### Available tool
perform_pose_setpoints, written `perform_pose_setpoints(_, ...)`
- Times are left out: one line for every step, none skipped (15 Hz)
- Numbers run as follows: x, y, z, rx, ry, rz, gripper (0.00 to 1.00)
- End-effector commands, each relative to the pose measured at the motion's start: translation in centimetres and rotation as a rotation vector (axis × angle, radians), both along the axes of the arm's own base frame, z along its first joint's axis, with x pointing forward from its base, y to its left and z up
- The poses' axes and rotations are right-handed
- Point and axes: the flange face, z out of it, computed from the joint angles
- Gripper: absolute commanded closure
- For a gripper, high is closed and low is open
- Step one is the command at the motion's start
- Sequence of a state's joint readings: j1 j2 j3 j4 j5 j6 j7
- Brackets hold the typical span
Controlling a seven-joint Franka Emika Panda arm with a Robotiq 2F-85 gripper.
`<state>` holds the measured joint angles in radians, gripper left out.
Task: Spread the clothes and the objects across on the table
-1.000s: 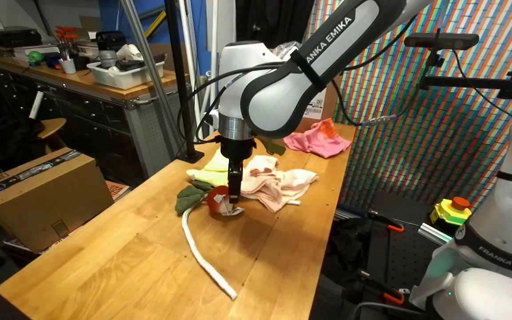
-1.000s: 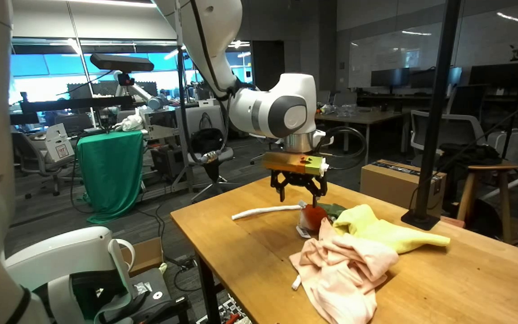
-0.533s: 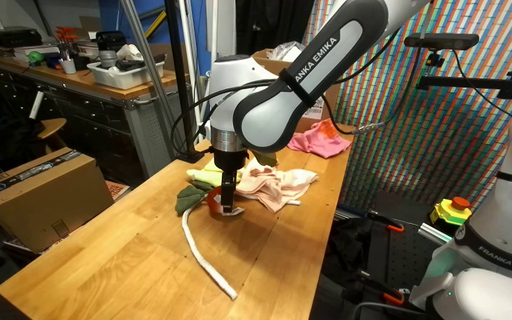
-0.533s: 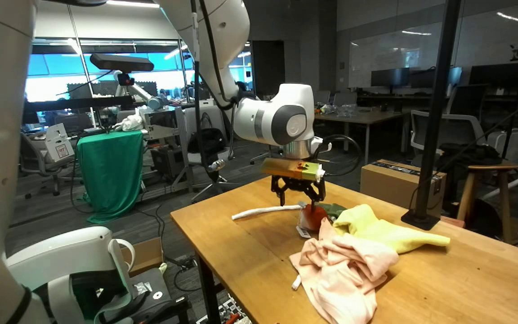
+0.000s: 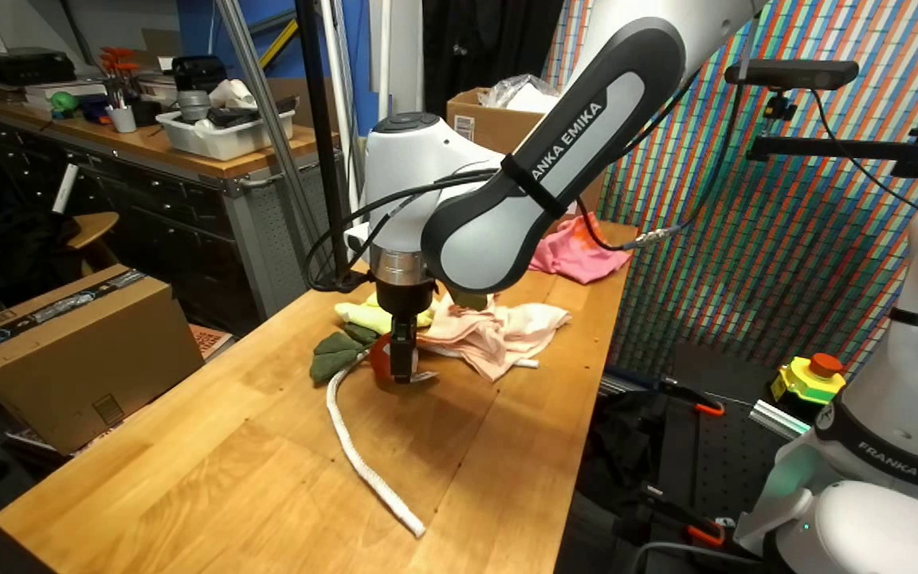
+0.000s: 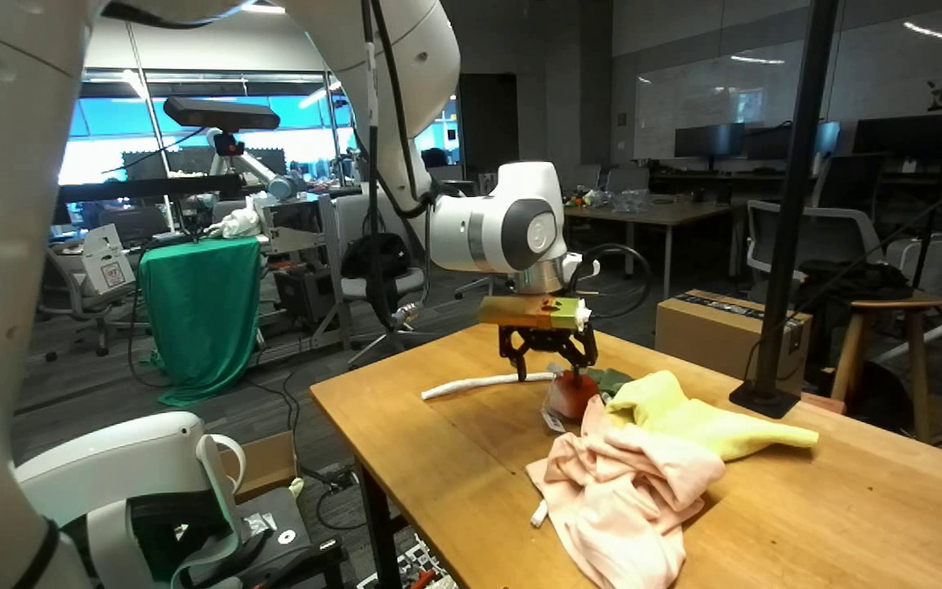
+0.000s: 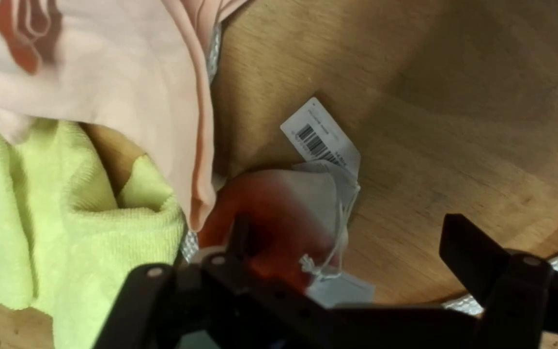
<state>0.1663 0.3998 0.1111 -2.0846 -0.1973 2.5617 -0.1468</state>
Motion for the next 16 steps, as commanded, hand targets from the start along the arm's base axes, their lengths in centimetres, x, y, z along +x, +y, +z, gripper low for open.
perform_pose_setpoints(0.60, 0.42, -0.45, -0.035, -0.046, -0.003, 0.00)
perform_pose_setpoints(0.54, 0.45, -0.56, -0.040, -0.051, -0.002, 0.00)
perform_pose_setpoints(0.50, 0.50, -0.69, -0.047, -0.056, 0.000, 0.00)
perform_pose_setpoints(0.46, 0.52, -0.82, -0.054, -0.062, 0.000, 0.00)
perform_pose_setpoints(0.44, 0.55, -0.91, -0.060, -0.063, 0.000, 0.00)
perform_pose_setpoints(0.43, 0.58, -0.93, -0.066, -0.066, -0.001, 0.00)
perform_pose_setpoints(0.41, 0.59, -0.92, -0.070, -0.067, -0.003, 0.00)
perform_pose_setpoints(0.37, 0.64, -0.79, -0.075, -0.068, 0.001, 0.25)
perform_pose_setpoints(0.34, 0.67, -0.71, -0.080, -0.073, 0.001, 0.26)
perform_pose_setpoints(0.28, 0.72, -0.58, -0.083, -0.076, 0.004, 0.35)
perform_pose_setpoints(0.25, 0.75, -0.51, -0.085, -0.080, 0.004, 0.42)
perform_pose_setpoints(0.24, 0.76, -0.43, -0.089, -0.087, 0.005, 0.50)
perform_pose_setpoints(0.25, 0.77, -0.40, -0.092, -0.091, 0.004, 0.58)
perform_pose_setpoints(0.26, 0.78, -0.35, -0.094, -0.094, 0.005, 0.65)
perform_pose_setpoints(0.27, 0.79, -0.34, -0.097, -0.097, 0.004, 0.73)
perform_pose_setpoints(0.27, 0.76, -0.32, -0.099, -0.100, 0.003, 0.80)
